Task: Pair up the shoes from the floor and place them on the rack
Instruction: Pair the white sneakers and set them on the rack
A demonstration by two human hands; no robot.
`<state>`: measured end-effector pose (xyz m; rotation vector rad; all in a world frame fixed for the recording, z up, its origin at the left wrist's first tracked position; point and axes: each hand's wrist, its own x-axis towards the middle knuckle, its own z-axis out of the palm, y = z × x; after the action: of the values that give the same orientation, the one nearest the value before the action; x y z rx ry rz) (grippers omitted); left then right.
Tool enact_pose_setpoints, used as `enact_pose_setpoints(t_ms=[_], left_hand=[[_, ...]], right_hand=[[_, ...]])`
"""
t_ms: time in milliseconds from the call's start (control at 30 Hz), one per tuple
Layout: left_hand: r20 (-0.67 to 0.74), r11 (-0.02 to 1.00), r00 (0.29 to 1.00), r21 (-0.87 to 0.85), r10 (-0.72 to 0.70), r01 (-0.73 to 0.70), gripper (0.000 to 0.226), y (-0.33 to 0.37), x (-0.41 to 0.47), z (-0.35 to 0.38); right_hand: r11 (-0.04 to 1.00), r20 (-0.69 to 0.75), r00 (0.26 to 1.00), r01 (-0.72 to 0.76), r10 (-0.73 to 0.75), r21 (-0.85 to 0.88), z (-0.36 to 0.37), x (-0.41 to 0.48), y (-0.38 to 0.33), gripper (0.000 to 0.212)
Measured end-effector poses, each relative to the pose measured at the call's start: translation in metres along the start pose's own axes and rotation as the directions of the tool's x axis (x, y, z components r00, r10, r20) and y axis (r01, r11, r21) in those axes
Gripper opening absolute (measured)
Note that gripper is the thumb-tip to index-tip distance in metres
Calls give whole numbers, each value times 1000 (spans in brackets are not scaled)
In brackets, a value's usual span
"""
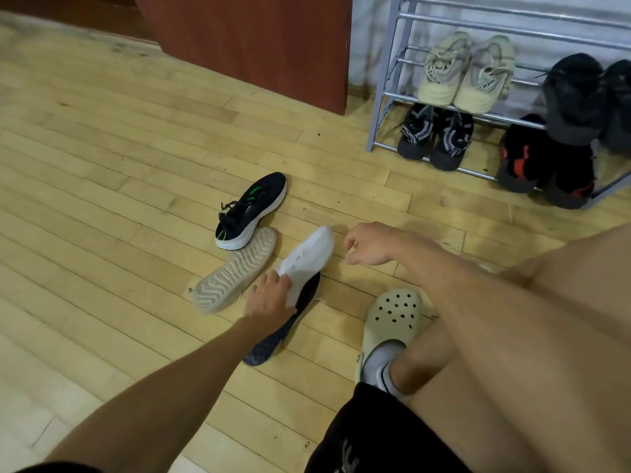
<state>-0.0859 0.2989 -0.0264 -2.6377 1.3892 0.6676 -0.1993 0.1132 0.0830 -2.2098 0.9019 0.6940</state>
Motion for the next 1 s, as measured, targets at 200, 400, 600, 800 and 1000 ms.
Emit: enact_pose_setpoints(t_ms=[200,400,600,800,1000], left_hand=[[10,988,995,-117,-96,97,42,3,11,21],[301,860,901,-313,-313,404,46,-8,29,9],[491,784,842,-422,-224,454,28,-6,34,-11],[641,567,766,-613,-51,550,14,29,36,-87],[347,470,928,-847,134,248,20,82,35,-184]], right_hand=[[1000,16,1000,-4,5,-23,1,7,11,39],[1000,26,1000,-8,9,-14,-6,7,20,38],[999,9,1000,-30,29,12,-15,-7,25,37],[998,-54,998,-29,32,53,-31,-24,18,35],[988,-261,963,-32,71,151,-80,-58,23,37]])
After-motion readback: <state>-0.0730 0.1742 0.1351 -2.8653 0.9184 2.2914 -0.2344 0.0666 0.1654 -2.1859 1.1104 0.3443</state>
